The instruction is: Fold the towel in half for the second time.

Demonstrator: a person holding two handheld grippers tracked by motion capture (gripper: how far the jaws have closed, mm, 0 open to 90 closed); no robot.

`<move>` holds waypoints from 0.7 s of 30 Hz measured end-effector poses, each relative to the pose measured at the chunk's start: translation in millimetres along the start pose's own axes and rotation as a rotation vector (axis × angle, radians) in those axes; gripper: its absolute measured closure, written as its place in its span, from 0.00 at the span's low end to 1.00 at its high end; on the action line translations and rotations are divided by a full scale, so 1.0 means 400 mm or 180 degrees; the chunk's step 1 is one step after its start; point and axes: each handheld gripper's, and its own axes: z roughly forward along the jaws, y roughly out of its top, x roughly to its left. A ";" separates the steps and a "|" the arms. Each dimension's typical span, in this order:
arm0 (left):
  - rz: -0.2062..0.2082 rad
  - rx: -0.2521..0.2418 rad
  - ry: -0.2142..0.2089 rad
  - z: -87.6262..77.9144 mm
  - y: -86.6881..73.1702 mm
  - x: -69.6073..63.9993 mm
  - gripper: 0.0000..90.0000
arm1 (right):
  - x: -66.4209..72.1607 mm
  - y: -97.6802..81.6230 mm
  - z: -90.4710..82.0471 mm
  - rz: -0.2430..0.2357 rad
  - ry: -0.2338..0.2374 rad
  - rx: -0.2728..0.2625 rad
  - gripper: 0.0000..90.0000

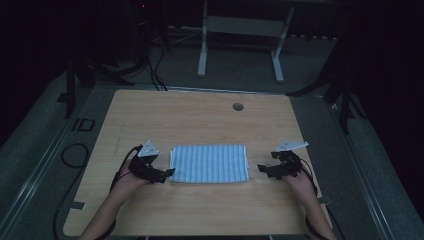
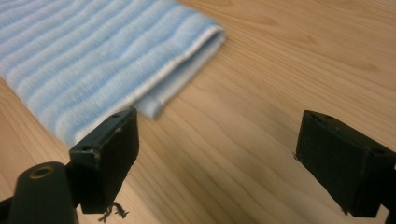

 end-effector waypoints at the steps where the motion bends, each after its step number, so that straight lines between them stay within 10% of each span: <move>1: -0.0027 -0.0007 0.0022 -0.005 -0.007 0.003 0.07 | -0.005 -0.010 -0.006 0.0017 0.0012 -0.0005 0.14; 21: -0.0415 -0.0113 0.0289 -0.091 -0.132 0.062 0.07 | -0.046 -0.139 -0.110 0.0323 -0.0357 -0.0195 0.12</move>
